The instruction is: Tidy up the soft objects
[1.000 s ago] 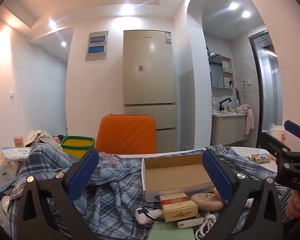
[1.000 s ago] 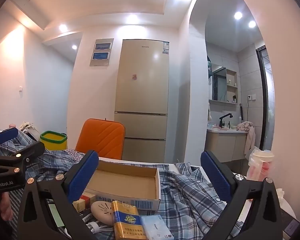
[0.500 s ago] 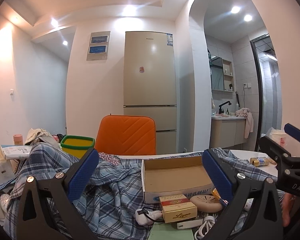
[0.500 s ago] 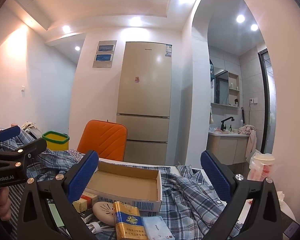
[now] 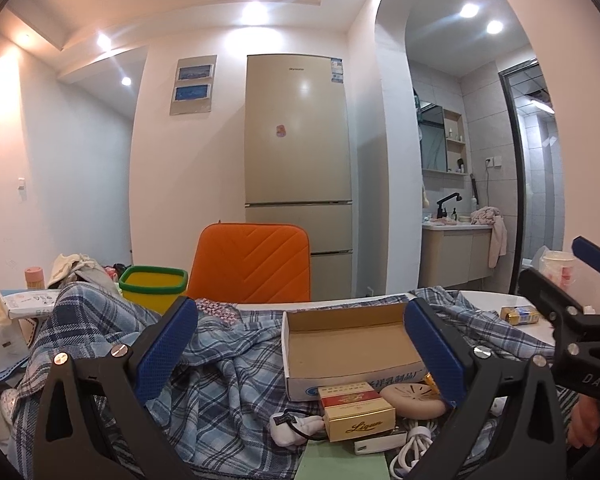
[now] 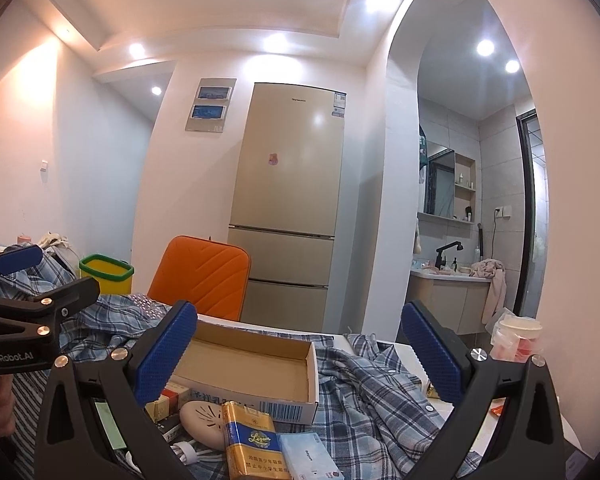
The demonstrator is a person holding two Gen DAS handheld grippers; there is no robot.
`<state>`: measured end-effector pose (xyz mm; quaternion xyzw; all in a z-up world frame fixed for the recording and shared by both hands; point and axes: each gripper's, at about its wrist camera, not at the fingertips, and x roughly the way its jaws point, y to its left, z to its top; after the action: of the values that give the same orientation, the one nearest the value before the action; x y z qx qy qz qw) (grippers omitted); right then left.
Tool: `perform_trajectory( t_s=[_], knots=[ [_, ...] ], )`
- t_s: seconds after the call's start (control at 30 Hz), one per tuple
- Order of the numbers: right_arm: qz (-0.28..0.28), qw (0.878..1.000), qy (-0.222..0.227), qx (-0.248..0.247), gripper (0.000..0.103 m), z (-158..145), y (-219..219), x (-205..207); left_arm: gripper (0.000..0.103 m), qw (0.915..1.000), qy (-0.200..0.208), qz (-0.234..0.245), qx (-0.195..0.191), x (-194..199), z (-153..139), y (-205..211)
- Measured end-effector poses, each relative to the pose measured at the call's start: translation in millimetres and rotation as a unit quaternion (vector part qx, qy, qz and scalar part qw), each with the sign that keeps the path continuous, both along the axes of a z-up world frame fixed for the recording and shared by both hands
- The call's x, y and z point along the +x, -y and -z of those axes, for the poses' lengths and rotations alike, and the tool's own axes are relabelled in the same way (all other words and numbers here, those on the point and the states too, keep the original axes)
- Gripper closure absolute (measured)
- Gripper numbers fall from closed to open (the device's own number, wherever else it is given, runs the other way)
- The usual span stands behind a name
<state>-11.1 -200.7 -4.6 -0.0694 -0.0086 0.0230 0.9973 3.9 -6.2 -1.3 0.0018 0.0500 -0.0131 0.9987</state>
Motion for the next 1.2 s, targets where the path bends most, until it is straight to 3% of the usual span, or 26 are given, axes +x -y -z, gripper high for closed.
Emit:
perform_trajectory(
  t_s=[0.83, 1.03, 1.2],
  knots=[
    [0.0, 1.0, -0.014, 0.018, 0.0, 0.0, 7.9, 4.4, 0.0, 0.9999, 0.005, -0.015, 0.006, -3.4, 0.4, -0.2],
    [0.024, 1.0, 0.001, 0.006, 0.0, -0.2, 4.4, 1.2, 0.0, 0.9998, 0.007, -0.018, 0.005, -4.3, -0.9, -1.5],
    [0.027, 1.0, -0.014, 0.005, 0.0, -1.0, 5.9, 6.1, 0.0, 0.9998, 0.002, -0.015, 0.009, -2.2, -0.3, -0.1]
  ],
)
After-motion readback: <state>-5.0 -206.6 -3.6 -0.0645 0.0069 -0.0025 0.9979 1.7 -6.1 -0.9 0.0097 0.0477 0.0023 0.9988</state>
